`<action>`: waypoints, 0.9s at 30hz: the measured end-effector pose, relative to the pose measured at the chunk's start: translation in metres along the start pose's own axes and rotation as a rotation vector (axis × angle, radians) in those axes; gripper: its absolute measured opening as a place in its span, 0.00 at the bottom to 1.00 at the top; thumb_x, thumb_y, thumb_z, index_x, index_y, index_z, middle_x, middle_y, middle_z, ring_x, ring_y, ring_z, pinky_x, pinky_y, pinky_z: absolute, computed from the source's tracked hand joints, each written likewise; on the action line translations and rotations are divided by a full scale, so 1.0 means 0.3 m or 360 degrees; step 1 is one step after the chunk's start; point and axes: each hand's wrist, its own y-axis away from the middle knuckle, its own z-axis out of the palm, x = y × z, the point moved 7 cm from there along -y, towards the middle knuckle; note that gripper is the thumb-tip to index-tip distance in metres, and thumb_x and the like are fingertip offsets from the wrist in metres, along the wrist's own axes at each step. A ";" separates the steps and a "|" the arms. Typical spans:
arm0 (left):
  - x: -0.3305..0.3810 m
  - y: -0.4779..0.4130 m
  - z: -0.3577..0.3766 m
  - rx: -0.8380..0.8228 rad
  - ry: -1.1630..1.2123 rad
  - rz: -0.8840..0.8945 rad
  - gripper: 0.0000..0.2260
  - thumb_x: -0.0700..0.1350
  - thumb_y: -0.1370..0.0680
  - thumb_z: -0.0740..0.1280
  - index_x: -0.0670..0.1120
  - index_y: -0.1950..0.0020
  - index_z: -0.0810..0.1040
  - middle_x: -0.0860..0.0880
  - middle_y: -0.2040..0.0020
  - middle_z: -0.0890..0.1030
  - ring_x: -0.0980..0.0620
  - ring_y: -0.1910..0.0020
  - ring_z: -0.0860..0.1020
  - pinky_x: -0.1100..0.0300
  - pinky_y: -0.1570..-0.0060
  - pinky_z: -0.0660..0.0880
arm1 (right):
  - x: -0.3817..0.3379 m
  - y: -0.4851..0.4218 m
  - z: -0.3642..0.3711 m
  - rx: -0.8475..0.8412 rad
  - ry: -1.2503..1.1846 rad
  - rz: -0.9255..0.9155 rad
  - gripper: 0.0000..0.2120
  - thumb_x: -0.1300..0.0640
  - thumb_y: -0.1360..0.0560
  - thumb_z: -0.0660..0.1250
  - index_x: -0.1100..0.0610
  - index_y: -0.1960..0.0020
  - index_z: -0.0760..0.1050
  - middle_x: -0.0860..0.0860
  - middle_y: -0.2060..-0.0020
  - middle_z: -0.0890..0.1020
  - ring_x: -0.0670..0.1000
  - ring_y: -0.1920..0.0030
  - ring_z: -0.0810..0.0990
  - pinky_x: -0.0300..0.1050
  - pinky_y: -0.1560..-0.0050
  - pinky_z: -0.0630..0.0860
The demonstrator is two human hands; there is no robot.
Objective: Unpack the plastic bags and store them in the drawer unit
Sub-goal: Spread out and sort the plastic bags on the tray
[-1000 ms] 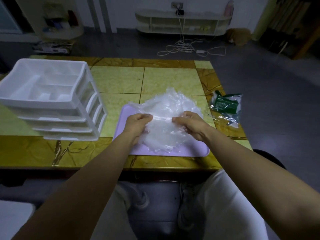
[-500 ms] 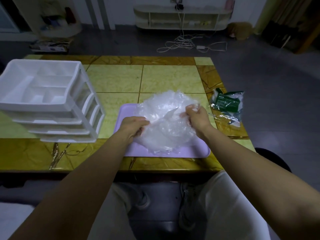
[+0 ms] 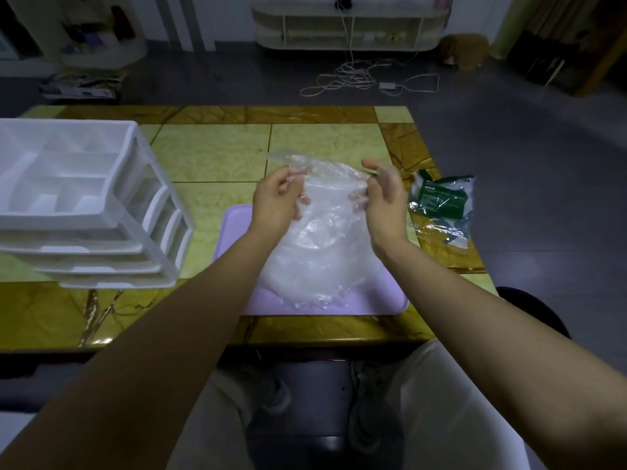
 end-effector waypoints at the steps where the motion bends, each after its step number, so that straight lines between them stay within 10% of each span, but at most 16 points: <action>1: -0.035 -0.010 -0.012 -0.0017 -0.0129 -0.0005 0.09 0.38 0.20 0.61 0.41 0.43 0.78 0.48 0.70 0.75 0.60 0.82 0.68 0.66 0.79 0.65 | 0.023 -0.001 0.000 0.0001 0.0082 -0.0008 0.19 0.71 0.22 0.52 0.55 0.44 0.76 0.52 0.48 0.80 0.45 0.67 0.78 0.36 0.69 0.73; 5: -0.282 0.004 -0.089 -0.0012 -0.0664 -0.0296 0.06 0.45 0.23 0.66 0.53 0.60 0.78 0.54 0.74 0.78 0.58 0.81 0.72 0.60 0.68 0.71 | 0.270 0.072 -0.009 -0.0168 0.0645 0.0278 0.22 0.72 0.26 0.53 0.59 0.41 0.79 0.57 0.42 0.80 0.51 0.55 0.78 0.45 0.50 0.79; 8: -0.372 0.030 -0.130 0.0029 -0.1058 -0.0363 0.02 0.48 0.26 0.68 0.52 0.54 0.79 0.50 0.61 0.82 0.49 0.59 0.81 0.58 0.54 0.73 | 0.384 0.115 -0.007 -0.0336 0.0960 0.0391 0.20 0.71 0.26 0.56 0.60 0.38 0.77 0.58 0.39 0.79 0.56 0.43 0.78 0.47 0.37 0.73; 15: -0.377 0.045 -0.121 0.0132 -0.1191 -0.0497 0.37 0.58 0.32 0.74 0.43 0.30 0.64 0.43 0.36 0.73 0.40 0.35 0.71 0.49 0.38 0.68 | 0.399 0.086 0.015 -0.0524 0.1125 0.0346 0.16 0.68 0.25 0.59 0.62 0.41 0.79 0.58 0.40 0.80 0.56 0.38 0.77 0.36 0.40 0.66; 23: -0.464 0.153 -0.089 -0.0026 -0.1125 -0.0765 0.46 0.56 0.30 0.73 0.35 0.26 0.50 0.40 0.29 0.67 0.40 0.31 0.68 0.50 0.34 0.65 | 0.395 0.071 0.044 -0.0906 0.1213 0.0328 0.19 0.64 0.27 0.69 0.58 0.37 0.76 0.56 0.39 0.77 0.55 0.41 0.77 0.38 0.41 0.69; 27: -0.259 0.172 -0.159 0.0636 -0.1467 -0.0134 0.41 0.60 0.35 0.74 0.40 0.31 0.65 0.41 0.36 0.70 0.40 0.37 0.69 0.49 0.38 0.65 | 0.344 0.057 0.056 -0.0922 0.1196 0.0136 0.20 0.63 0.28 0.70 0.56 0.37 0.76 0.56 0.37 0.74 0.55 0.38 0.75 0.40 0.39 0.70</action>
